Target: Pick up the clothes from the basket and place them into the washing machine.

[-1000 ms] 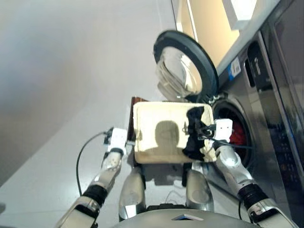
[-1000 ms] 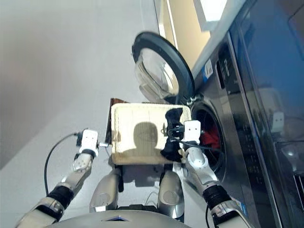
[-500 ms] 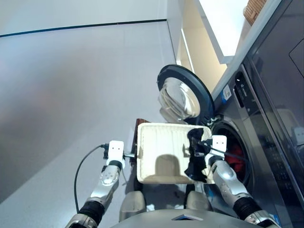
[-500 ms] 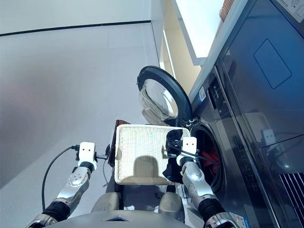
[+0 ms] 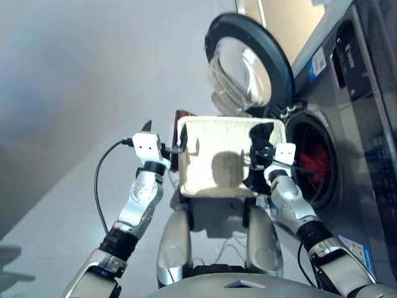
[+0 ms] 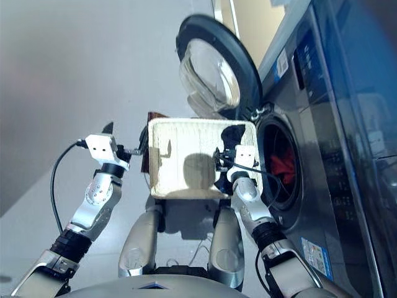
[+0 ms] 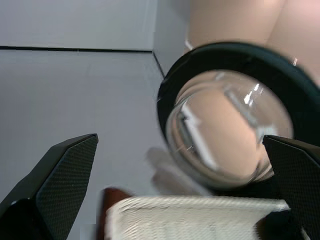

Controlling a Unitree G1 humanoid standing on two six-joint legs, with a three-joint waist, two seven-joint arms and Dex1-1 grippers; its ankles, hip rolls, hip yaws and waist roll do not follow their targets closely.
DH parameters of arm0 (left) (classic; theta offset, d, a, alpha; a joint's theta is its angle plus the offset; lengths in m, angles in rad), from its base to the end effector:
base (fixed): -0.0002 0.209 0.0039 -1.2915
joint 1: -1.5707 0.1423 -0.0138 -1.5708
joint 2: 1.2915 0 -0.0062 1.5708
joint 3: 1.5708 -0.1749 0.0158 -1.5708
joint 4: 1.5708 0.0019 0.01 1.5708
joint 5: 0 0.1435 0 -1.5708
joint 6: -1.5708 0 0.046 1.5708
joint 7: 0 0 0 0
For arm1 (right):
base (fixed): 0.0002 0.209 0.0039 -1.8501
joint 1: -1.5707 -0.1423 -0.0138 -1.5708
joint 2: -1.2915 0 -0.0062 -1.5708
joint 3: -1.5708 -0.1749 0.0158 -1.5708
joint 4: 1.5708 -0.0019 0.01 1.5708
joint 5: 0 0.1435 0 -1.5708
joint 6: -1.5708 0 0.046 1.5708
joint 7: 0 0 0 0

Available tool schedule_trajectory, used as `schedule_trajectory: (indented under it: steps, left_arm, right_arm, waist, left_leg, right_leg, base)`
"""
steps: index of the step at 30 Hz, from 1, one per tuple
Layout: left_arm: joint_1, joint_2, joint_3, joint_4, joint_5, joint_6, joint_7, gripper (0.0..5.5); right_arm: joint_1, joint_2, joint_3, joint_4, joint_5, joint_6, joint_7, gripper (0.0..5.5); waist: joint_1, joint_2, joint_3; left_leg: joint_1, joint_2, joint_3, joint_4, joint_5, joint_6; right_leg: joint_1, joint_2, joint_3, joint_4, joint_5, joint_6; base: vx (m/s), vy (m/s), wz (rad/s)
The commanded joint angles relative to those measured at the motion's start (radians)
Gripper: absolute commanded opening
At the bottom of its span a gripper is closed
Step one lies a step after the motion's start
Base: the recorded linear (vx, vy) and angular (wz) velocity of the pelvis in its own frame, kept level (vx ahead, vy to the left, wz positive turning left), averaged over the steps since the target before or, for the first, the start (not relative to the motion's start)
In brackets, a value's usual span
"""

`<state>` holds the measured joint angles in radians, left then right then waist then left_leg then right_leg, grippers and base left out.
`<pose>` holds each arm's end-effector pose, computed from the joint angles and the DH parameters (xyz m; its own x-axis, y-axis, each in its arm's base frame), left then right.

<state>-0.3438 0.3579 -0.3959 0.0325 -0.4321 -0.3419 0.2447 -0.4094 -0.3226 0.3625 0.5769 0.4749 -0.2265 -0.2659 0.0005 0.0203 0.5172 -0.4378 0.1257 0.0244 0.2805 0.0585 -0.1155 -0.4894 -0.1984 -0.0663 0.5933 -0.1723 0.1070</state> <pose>0.2488 0.1215 0.1193 0.8739 -0.1711 0.4549 0.2315 0.9695 -0.0802 0.2716 -0.1576 0.0417 0.9976 -0.0518 -0.0461 0.0519 0.9987 0.0010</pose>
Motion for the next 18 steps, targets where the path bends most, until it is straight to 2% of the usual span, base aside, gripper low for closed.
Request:
schedule_trajectory:
  steps: [1, 3, 10, 16, 18]
  left_arm:
    - [-0.042, -0.011, 0.006, -0.173, -0.019, -0.075, 0.055, 5.50]
    - [-0.028, -0.009, 0.002, -0.209, -0.030, -0.066, 0.056, 5.50]
    - [-0.005, 0.017, 0.028, -0.248, -0.016, -0.068, 0.100, 5.50]
    - [0.022, 0.021, 0.051, -0.293, -0.006, -0.066, 0.123, 5.50]
    - [0.031, 0.035, 0.060, -0.304, -0.005, -0.066, 0.128, 5.50]
  right_arm:
    - [-0.073, 0.023, 0.008, -0.043, -0.030, -0.049, -0.052, 5.50]
    - [-0.093, 0.015, 0.010, -0.052, -0.046, -0.043, -0.066, 5.50]
    - [-0.245, -0.032, -0.021, 0.032, -0.081, -0.038, -0.130, 5.50]
    - [-0.316, -0.094, -0.056, 0.022, -0.110, -0.040, -0.176, 5.50]
    - [-0.347, -0.116, -0.063, 0.042, -0.113, -0.037, -0.188, 5.50]
  waist:
    - [0.002, -0.001, 0.003]
    - [0.003, 0.005, 0.003]
    - [0.014, 0.040, 0.003]
    - [0.005, 0.048, 0.003]
    - [0.003, 0.047, 0.003]
  left_leg:
    - [-0.037, -0.015, -0.021, 0.180, -0.133, 0.006]
    - [-0.100, -0.011, -0.016, 0.218, -0.141, 0.005]
    - [-0.312, -0.006, -0.019, 0.335, -0.165, 0.003]
    - [-0.454, 0.000, -0.024, 0.409, -0.181, 0.005]
    - [-0.501, 0.003, -0.024, 0.435, -0.188, 0.008]
  right_leg:
    - [-0.030, -0.001, 0.065, -0.043, 0.083, 0.038]
    - [-0.091, -0.008, 0.067, -0.003, 0.073, 0.033]
    - [-0.312, -0.007, 0.086, 0.124, 0.036, 0.018]
    - [-0.471, 0.006, 0.098, 0.207, 0.018, 0.010]
    - [-0.520, 0.016, 0.109, 0.226, 0.017, 0.010]
  base:
    - [-0.078, -0.023, 0.041]
    - [-0.075, -0.019, 0.047]
    - [-0.067, -0.010, 0.066]
    - [-0.032, -0.010, 0.016]
    - [0.000, 0.000, 0.000]
